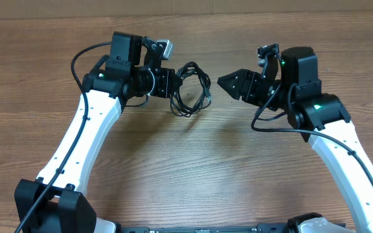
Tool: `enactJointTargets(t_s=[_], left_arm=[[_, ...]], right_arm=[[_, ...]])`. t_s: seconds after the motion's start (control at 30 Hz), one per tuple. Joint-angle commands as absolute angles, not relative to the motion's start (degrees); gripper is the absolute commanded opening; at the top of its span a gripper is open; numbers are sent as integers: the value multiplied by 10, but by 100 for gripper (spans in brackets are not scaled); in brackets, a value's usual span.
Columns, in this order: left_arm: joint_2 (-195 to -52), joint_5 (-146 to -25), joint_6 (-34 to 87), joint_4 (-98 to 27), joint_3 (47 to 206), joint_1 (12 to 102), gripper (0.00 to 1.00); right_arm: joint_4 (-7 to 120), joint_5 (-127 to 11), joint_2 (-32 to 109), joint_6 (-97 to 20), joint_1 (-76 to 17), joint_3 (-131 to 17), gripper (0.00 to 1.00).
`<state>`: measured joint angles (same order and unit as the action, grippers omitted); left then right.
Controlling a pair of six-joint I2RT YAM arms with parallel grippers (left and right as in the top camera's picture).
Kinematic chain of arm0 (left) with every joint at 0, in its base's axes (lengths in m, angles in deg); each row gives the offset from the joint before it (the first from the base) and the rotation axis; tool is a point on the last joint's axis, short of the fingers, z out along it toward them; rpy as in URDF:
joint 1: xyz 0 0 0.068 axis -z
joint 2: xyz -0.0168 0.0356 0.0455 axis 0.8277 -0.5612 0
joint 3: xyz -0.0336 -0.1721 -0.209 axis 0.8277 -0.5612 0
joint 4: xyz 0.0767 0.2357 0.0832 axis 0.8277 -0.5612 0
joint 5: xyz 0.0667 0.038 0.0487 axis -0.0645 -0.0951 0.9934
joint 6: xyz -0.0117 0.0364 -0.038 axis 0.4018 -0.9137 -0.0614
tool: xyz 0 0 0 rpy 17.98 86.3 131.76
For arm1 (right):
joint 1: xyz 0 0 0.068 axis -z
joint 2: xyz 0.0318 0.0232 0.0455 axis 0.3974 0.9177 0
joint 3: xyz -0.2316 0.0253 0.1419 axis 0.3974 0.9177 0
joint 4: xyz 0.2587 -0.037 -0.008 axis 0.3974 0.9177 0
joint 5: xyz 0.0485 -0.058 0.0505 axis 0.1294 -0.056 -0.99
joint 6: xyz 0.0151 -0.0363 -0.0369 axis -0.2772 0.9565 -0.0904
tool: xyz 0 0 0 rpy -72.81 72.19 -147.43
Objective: Untangle cables
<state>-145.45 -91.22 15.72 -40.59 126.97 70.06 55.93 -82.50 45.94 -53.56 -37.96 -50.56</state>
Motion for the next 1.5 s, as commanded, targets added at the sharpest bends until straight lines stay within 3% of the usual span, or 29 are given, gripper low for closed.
enactJointTargets(t_s=[0.0, 0.3, 0.57, 0.8, 1.1, 1.23, 1.33, 1.47], left_arm=[[-1456, -945, 151, -405, 1275, 698, 4], [-1456, -1098, 249, -394, 1275, 680, 4], [-1456, -1104, 499, -359, 1275, 682, 4], [-1456, -1120, 600, -274, 1275, 684, 4], [-1456, -1150, 605, -259, 1275, 698, 4], [-1456, -1164, 595, -257, 1275, 698, 4], [-1456, -1167, 553, -257, 1275, 694, 4], [-1456, -1125, 419, -276, 1275, 673, 4]], right_arm=[[550, -799, 482, -581, -411, -518, 57], [488, -793, 550, -747, -429, -518, 50], [398, -756, 551, -975, -430, -518, 49], [376, -745, 571, -1075, -430, -518, 48], [299, -684, 606, -1090, -423, -518, 44], [274, -687, 608, -1065, -417, -518, 26], [263, -720, 608, -964, -408, -518, 4], [286, -857, 596, -826, -349, -518, 4]])
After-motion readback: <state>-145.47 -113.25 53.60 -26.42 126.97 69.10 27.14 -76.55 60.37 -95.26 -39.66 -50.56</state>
